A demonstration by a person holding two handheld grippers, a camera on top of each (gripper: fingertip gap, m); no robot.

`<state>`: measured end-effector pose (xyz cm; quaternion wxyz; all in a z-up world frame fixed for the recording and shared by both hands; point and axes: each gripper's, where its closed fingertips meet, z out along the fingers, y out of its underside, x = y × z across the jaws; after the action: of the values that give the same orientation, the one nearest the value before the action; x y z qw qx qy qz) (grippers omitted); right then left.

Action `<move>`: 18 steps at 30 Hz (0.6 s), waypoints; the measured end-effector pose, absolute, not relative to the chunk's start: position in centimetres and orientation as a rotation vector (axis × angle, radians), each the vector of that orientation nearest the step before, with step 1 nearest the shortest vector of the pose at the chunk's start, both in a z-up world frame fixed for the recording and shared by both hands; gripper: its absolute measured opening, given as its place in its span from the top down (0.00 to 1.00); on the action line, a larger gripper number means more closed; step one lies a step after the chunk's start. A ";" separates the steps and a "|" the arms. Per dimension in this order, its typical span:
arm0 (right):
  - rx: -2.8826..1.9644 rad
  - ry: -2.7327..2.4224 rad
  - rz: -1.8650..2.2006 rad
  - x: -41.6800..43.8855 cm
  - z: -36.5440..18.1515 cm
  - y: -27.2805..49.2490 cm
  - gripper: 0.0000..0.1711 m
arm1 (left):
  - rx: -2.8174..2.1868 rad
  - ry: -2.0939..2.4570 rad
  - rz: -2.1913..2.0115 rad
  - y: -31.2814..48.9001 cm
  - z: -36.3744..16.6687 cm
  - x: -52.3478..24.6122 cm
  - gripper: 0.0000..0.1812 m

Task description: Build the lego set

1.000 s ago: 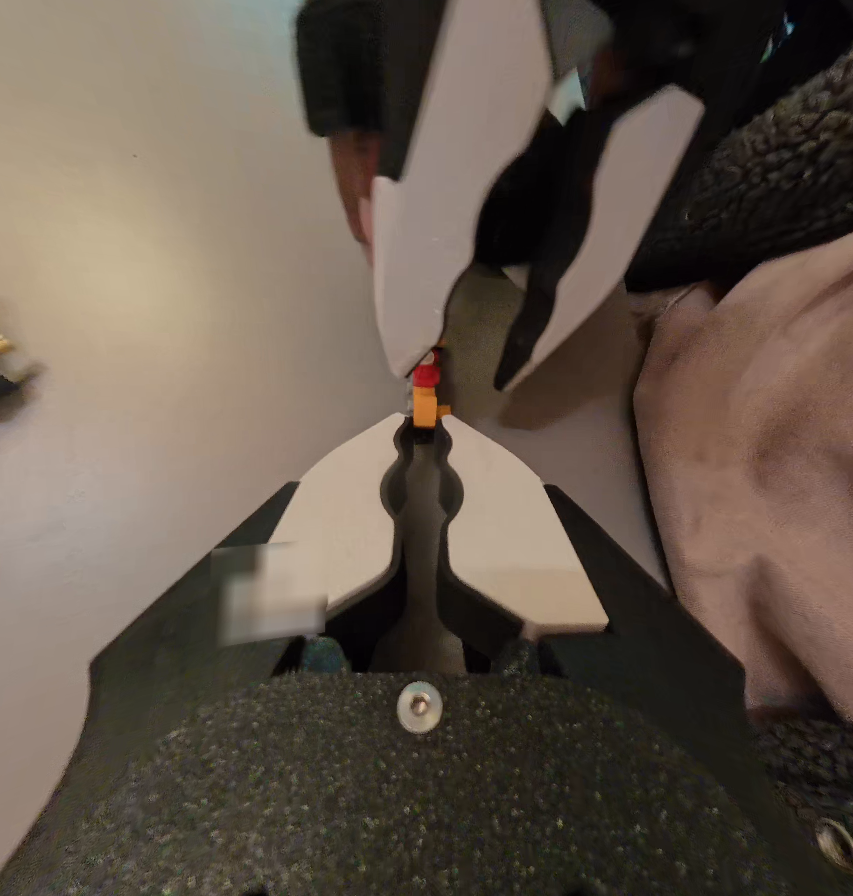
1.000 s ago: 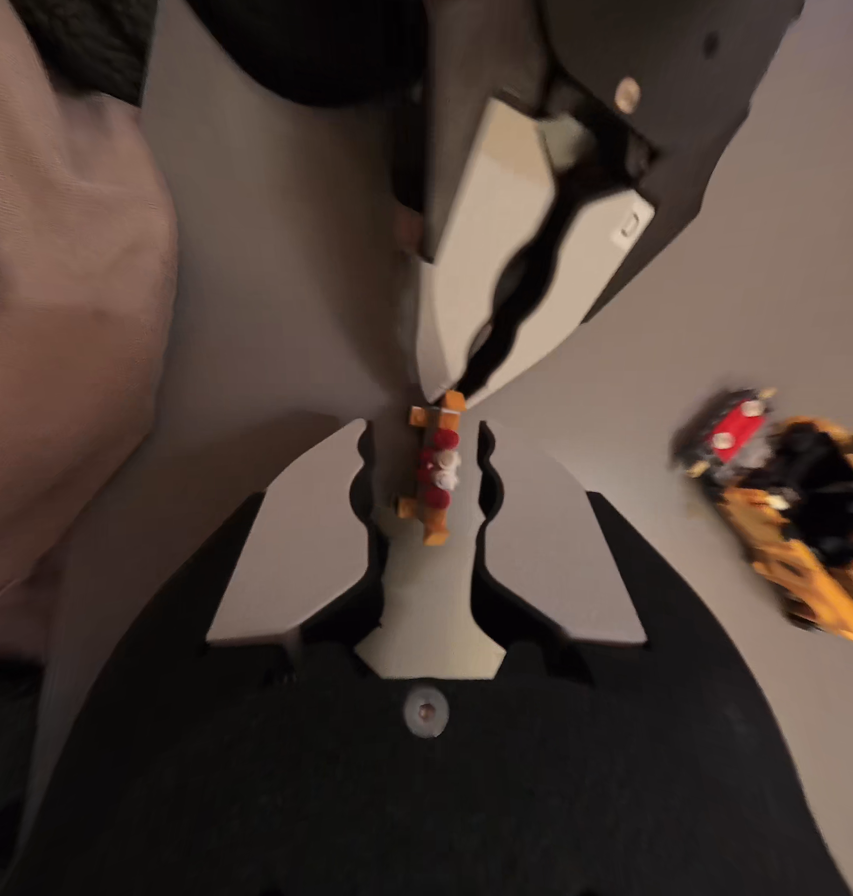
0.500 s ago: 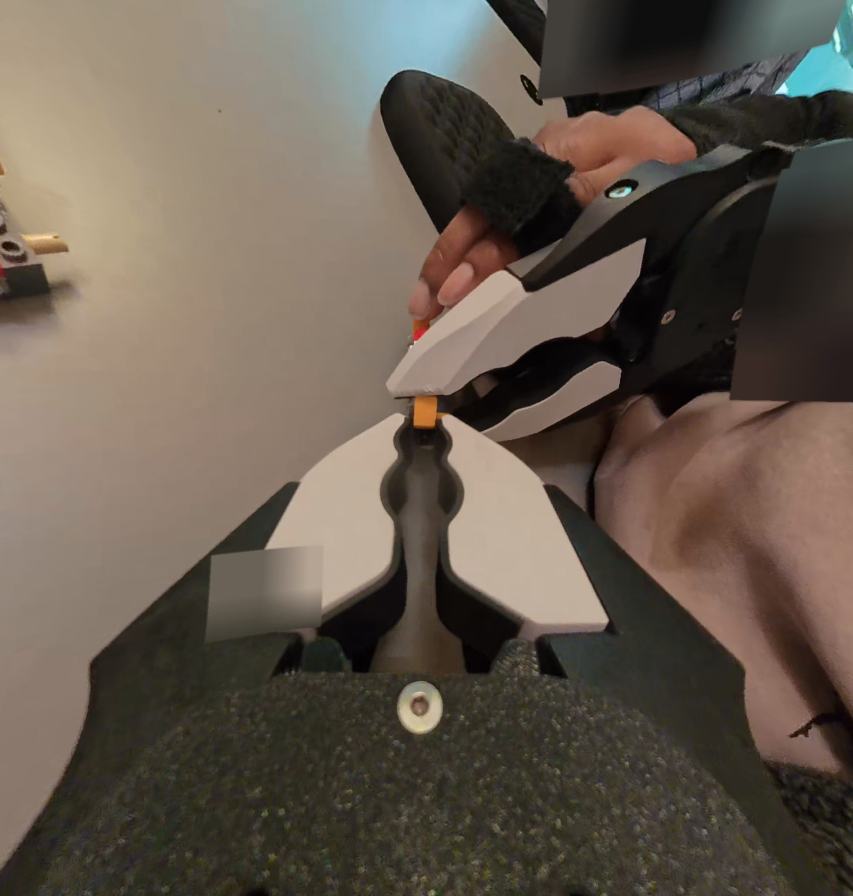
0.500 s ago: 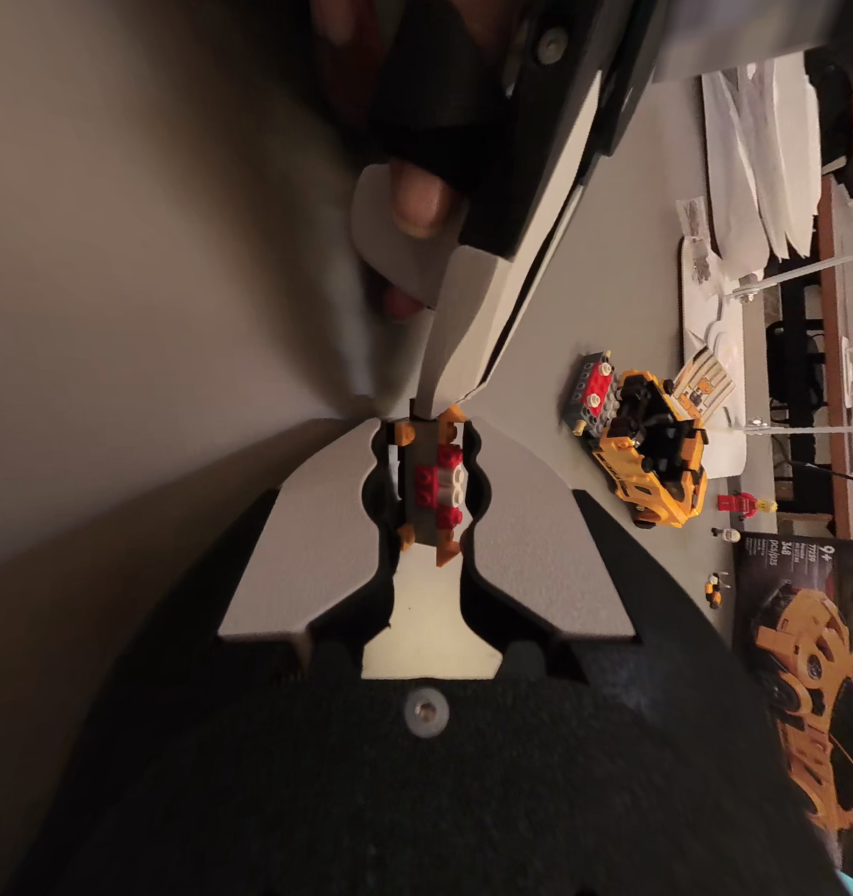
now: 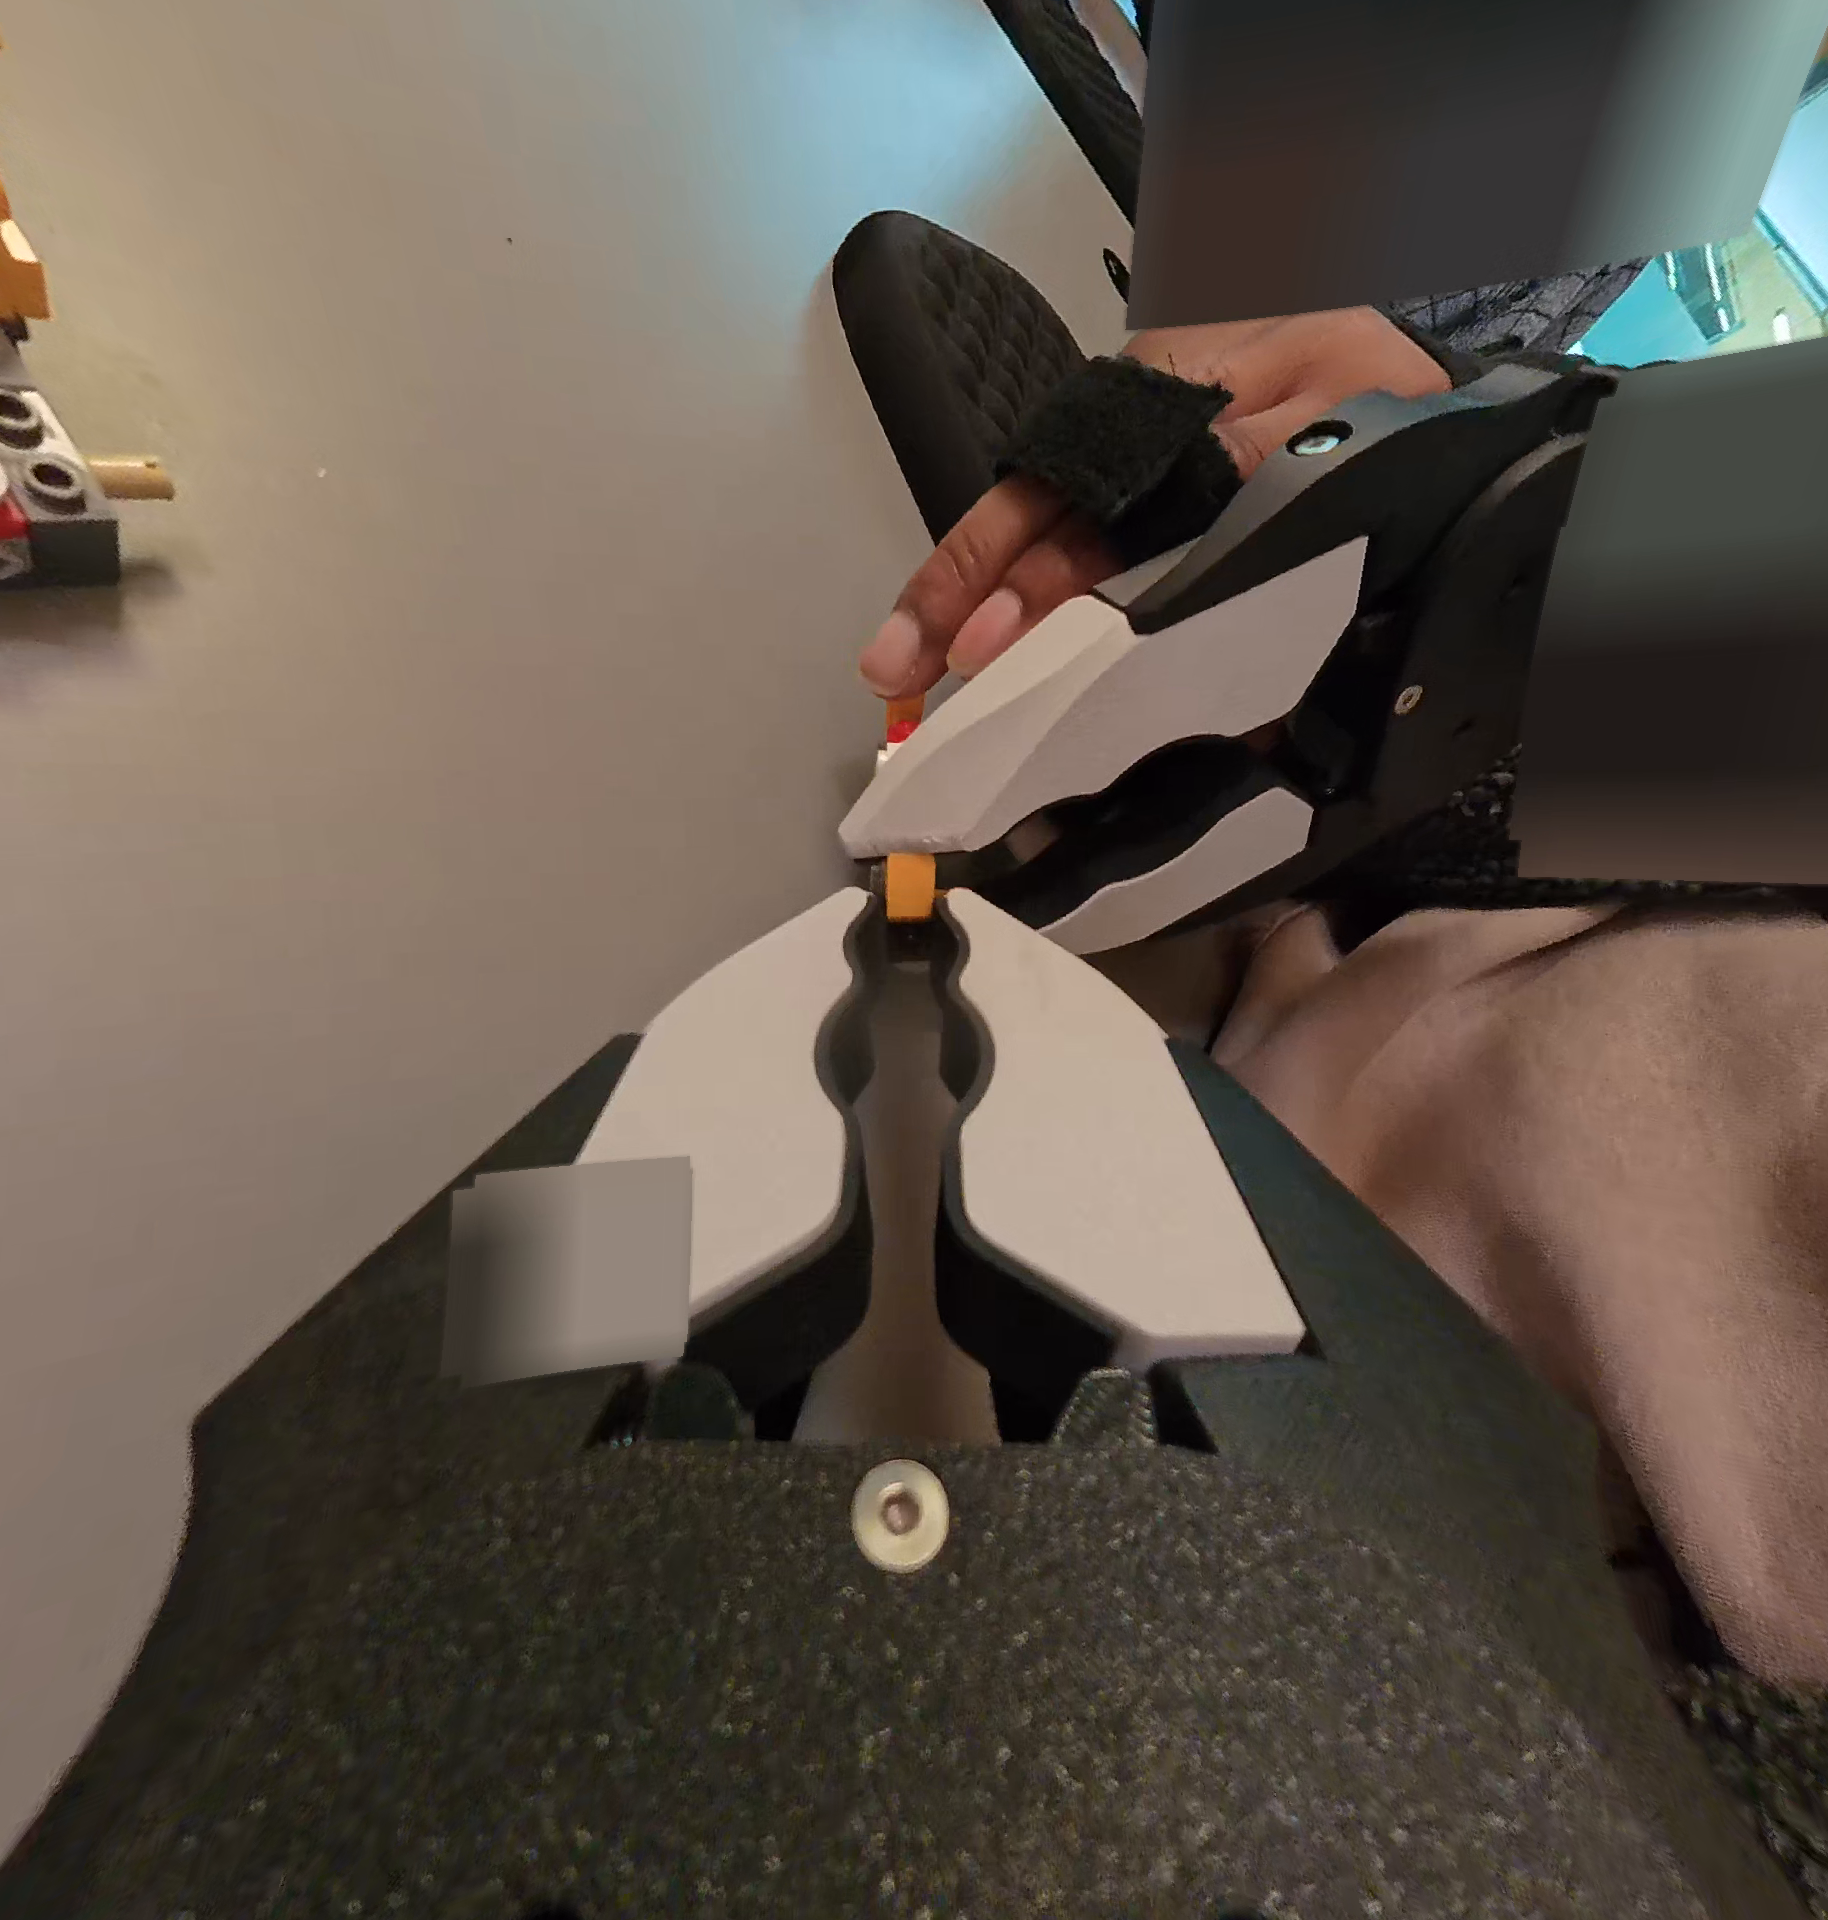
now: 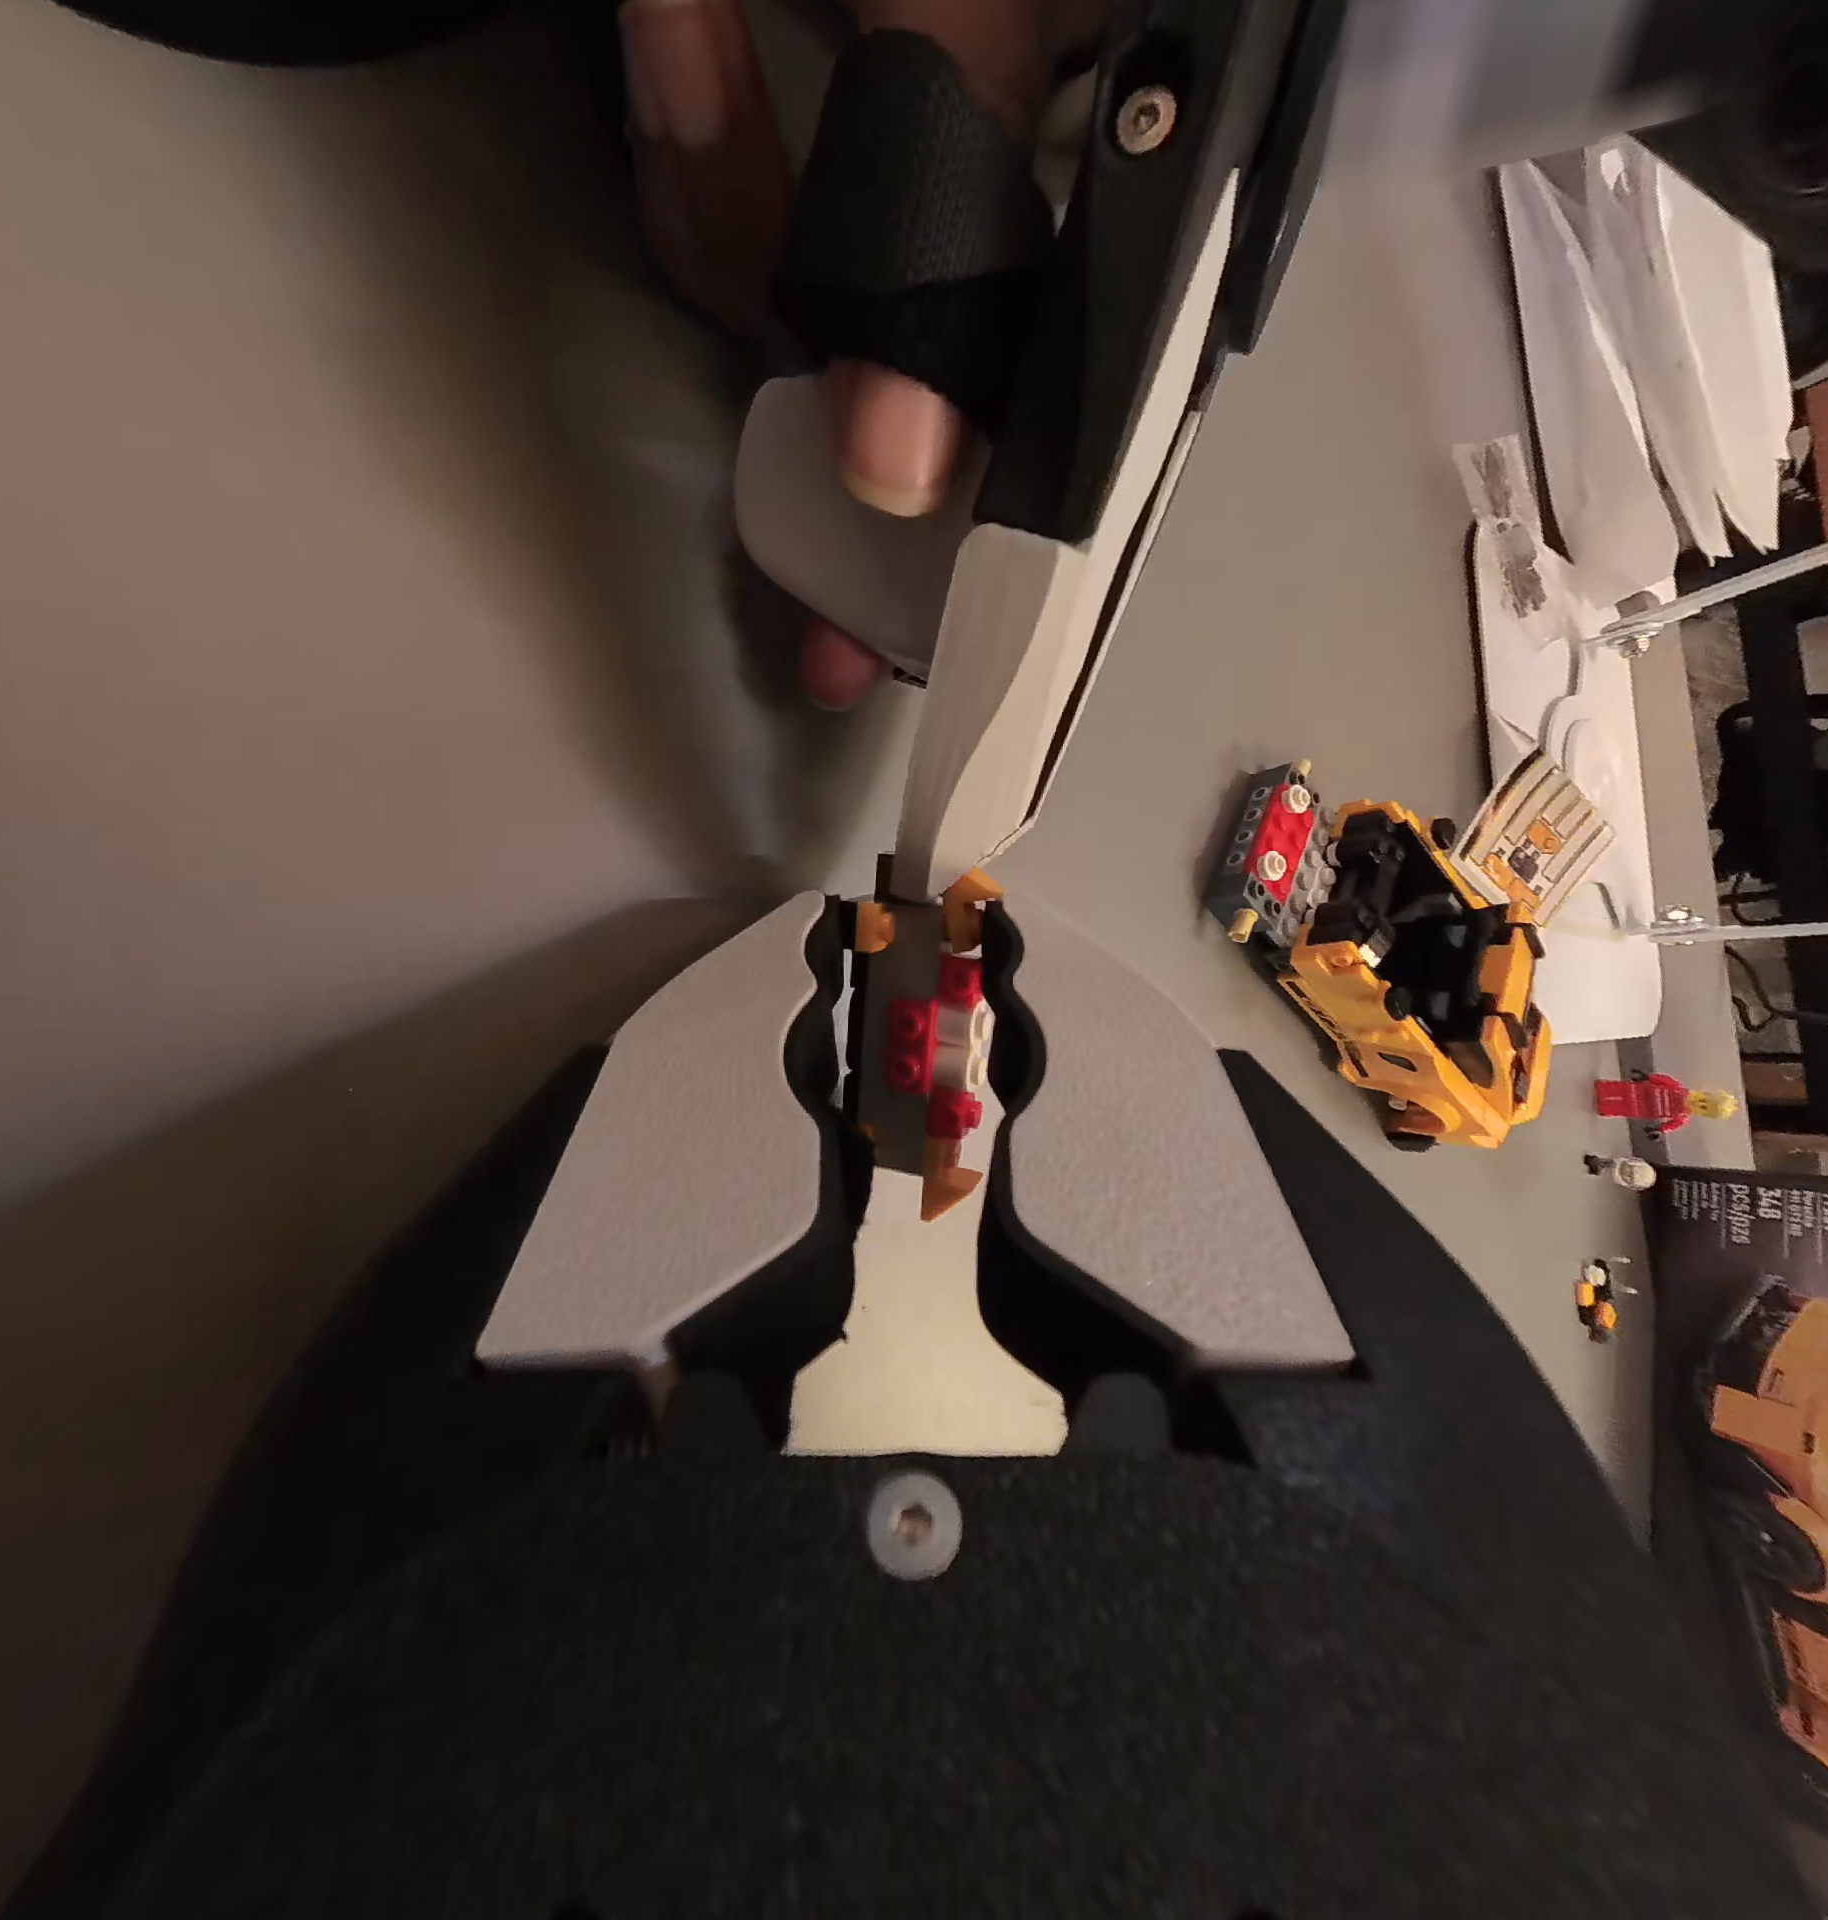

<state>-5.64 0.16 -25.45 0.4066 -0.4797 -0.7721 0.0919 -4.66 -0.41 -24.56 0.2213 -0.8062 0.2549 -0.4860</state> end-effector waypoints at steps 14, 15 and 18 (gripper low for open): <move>-1.241 -1.881 0.240 -5.9 -24.9 0.7 0.85 | -2.202 0.581 -1.401 0.2 -23.9 -4.9 0.96; -1.246 -1.877 0.241 -5.9 -24.9 0.8 0.85 | -2.203 0.566 -1.403 0.3 -23.9 -4.9 0.96; -1.268 -1.856 0.275 -5.9 -24.7 0.9 0.85 | -2.192 0.543 -1.405 0.5 -23.7 -4.9 0.96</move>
<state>-5.93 0.91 -24.75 0.4245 -0.5068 -0.7422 0.1099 -4.90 0.51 -23.71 0.2388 -0.8003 0.1984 -0.5130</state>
